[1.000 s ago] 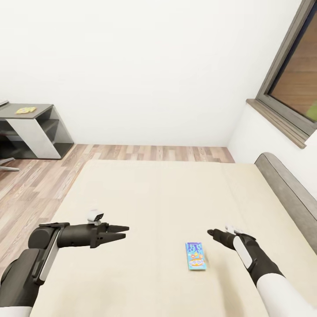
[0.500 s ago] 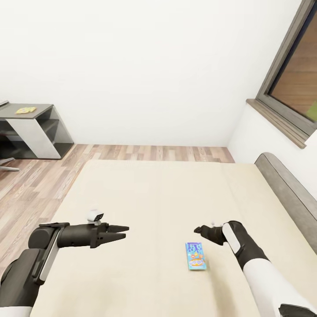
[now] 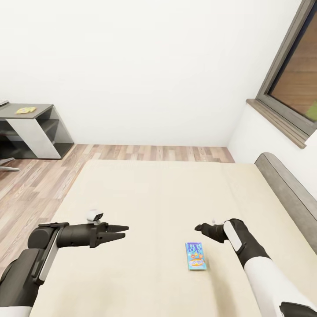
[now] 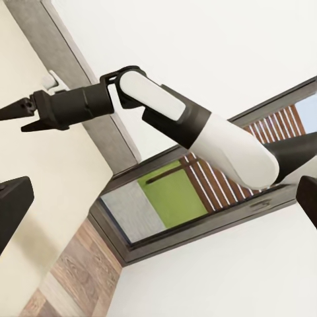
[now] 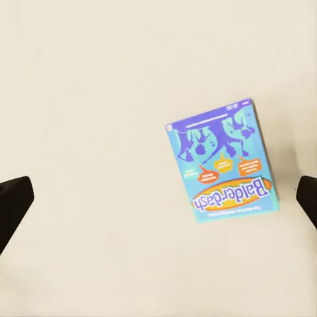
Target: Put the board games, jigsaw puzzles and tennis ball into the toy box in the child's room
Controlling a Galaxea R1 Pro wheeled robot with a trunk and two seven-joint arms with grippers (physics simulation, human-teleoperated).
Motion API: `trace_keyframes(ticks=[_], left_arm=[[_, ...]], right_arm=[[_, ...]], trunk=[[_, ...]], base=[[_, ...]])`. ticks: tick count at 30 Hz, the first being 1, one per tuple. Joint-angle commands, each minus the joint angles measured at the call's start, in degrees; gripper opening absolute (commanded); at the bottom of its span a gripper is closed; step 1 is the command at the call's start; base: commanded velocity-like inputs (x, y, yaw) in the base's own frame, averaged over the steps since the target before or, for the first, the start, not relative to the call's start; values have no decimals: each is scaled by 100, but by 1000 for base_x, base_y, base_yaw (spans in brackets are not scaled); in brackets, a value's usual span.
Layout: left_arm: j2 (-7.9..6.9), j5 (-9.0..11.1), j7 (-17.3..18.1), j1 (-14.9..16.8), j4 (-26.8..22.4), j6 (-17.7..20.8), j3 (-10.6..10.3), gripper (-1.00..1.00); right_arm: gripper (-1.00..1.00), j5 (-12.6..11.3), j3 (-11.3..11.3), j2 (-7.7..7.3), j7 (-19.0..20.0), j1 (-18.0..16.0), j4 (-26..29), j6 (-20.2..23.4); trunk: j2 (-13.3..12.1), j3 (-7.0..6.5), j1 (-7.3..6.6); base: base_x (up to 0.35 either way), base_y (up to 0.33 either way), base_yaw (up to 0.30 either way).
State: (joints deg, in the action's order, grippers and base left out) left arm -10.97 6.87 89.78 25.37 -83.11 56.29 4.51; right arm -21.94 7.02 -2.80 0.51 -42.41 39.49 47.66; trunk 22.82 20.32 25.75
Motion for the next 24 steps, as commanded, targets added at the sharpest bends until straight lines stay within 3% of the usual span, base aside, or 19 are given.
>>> trace_keyframes(ticks=[1, 19, 24], left_arm=[[-2, -2, 22, 3, -2, 59, 2, 100], [-47, 39, 22, 3, -40, 54, 32, 100], [-248, 50, 22, 3, -62, 60, 414, 100]], right_arm=[[100, 11, 9, 7, -3, -4, 2, 27], [100, 58, -32, 26, -16, -4, -20, 15], [100, 59, -34, 48, -16, -4, -20, 19]], trunk=[[10, 10, 3], [10, 94, 3], [10, 141, 3]], base=[[0, 0, 0], [0, 0, 0], [0, 0, 0]])
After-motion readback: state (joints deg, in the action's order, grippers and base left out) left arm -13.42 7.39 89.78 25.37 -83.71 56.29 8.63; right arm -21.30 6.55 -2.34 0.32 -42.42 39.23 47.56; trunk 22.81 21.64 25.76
